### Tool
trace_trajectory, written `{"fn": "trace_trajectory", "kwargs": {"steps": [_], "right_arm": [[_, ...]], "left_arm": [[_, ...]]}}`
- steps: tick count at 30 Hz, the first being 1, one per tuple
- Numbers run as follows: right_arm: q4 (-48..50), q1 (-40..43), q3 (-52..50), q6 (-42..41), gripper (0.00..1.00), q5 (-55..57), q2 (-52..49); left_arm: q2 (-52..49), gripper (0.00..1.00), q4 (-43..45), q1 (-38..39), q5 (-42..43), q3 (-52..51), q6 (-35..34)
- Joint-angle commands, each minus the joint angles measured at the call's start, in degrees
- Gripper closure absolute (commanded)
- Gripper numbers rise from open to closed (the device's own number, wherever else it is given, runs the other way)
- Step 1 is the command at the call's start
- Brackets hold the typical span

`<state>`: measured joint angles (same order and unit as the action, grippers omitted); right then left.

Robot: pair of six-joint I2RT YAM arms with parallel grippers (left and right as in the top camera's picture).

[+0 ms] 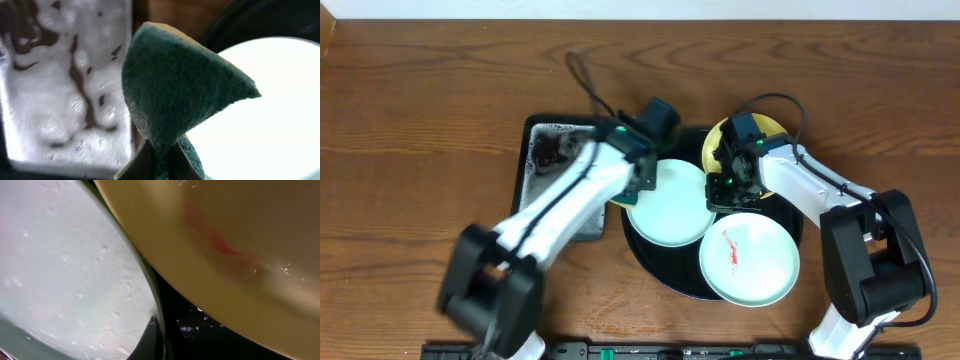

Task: Clean dirty plates on tray and stack at the side
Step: 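Return the sponge to the soapy tray with the left gripper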

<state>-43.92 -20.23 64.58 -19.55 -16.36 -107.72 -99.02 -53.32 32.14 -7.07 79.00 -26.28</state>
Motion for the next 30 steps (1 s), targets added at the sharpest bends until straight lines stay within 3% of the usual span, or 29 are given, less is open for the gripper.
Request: {"fn": "trace_trajectory", "kwargs": {"steps": [1,12,21,30], "right_arm": [[-0.61,-0.24,0.42,6.40,0.99,5.64,2.89],[-1.86,-4.17,0.42,4.31,0.99,22.93,17.88],[-2.64,-18.18,0.42,7.37,0.99,52.00,26.05],[-3.17,-30.47,0.42,10.71,0.99,66.16,27.50]], "left_arm": [[6.38,0.93,-2.32,-4.68,3.45,0.57,0.35],[8.04,0.92,-1.86,-20.24,5.70,-9.20,2.40],[8.50,0.67,0.68,-25.77,15.23,-12.48,8.72],[13.92,0.64,-1.20,-26.73,16.11,-12.46,8.72]]}}
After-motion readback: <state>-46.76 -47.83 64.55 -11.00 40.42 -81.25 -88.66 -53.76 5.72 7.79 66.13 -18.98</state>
